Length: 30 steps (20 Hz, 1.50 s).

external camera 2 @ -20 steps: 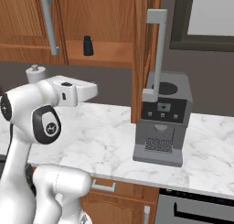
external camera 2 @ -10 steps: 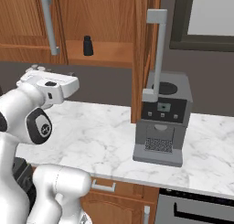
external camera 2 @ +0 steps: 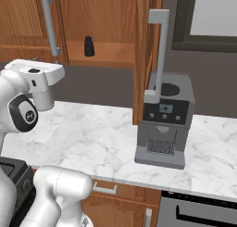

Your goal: Move the shaker and shaker from the cabinet to the dining counter.

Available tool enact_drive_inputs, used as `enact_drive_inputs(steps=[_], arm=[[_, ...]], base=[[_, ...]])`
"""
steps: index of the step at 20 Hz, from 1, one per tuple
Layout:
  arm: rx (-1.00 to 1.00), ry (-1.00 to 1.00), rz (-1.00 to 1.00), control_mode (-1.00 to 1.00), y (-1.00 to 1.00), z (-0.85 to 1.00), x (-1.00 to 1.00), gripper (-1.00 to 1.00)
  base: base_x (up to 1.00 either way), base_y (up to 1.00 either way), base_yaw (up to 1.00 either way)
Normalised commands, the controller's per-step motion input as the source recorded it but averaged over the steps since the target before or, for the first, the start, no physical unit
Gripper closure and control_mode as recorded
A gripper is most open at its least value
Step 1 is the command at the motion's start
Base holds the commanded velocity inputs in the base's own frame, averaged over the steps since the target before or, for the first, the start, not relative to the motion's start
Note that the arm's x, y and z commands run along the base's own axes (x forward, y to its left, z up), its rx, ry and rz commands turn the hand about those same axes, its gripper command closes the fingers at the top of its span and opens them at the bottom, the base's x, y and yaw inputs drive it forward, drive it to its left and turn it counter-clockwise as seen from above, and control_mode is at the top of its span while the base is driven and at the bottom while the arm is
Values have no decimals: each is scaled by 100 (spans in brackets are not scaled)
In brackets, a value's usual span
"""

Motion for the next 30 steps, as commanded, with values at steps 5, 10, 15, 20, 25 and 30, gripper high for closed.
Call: enact_drive_inputs(steps=[5,10,15,20,25,30], arm=[[0,0,12,-100,39,14,19,-100],[0,0,9,-100,34,13,37,-100],[0,3,3,-100,27,3,53,-100],[0,9,1,-100,14,0,65,-100],[0,10,1,-100,1,0,74,-100],[0,4,0,-100,11,0,61,-100]], base=[[0,0,0],[0,0,0],[0,0,0],[0,0,0],[0,0,0],[0,0,0]])
